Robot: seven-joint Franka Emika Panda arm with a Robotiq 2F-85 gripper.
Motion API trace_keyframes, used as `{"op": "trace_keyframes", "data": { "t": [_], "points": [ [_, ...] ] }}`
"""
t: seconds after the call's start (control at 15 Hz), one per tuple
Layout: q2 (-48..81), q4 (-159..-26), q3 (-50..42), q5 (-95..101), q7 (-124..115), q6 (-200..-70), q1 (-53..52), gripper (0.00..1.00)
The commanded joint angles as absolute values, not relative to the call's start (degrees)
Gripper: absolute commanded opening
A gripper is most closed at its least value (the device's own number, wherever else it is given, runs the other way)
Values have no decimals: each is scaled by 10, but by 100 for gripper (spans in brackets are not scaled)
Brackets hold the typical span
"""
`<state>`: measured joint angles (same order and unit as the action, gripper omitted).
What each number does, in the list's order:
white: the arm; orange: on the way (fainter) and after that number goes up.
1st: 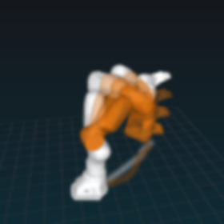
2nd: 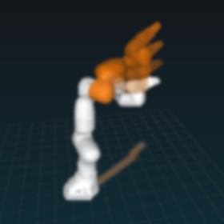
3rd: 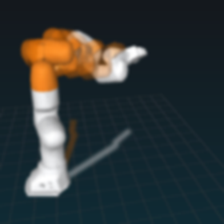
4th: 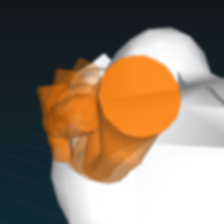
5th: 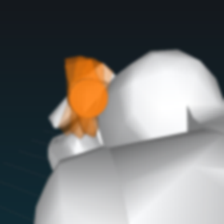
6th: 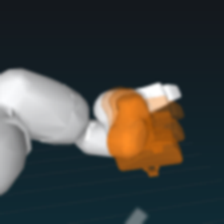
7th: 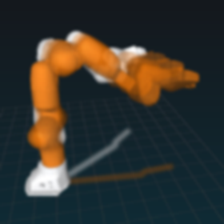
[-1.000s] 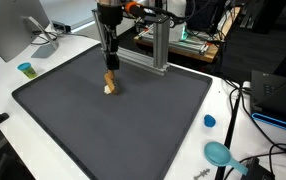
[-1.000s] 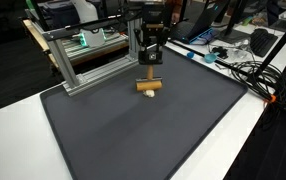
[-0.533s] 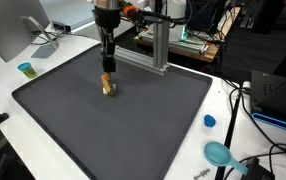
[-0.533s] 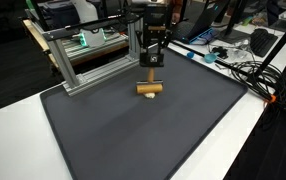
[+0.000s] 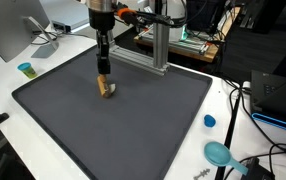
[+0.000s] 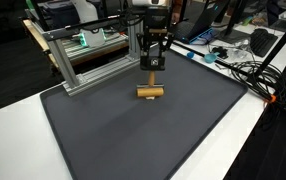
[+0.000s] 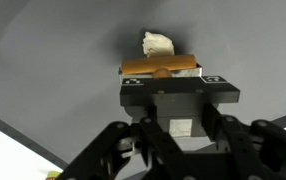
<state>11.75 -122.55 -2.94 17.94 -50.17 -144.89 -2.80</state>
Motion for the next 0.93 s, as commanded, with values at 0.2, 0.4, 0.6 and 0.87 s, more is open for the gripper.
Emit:
{"op": "trace_keyframes", "data": {
  "t": [0.2,0.4,0.6,0.87],
  "points": [
    [85,-1193,-51,120,-454,-1432,-7,21],
    [46,-1220,-56,142,-386,-1435,-1,21],
    [34,-1237,-46,130,-331,-1434,-1,21],
    [45,-1249,-32,132,-324,-1433,-12,21]
  ]
}}
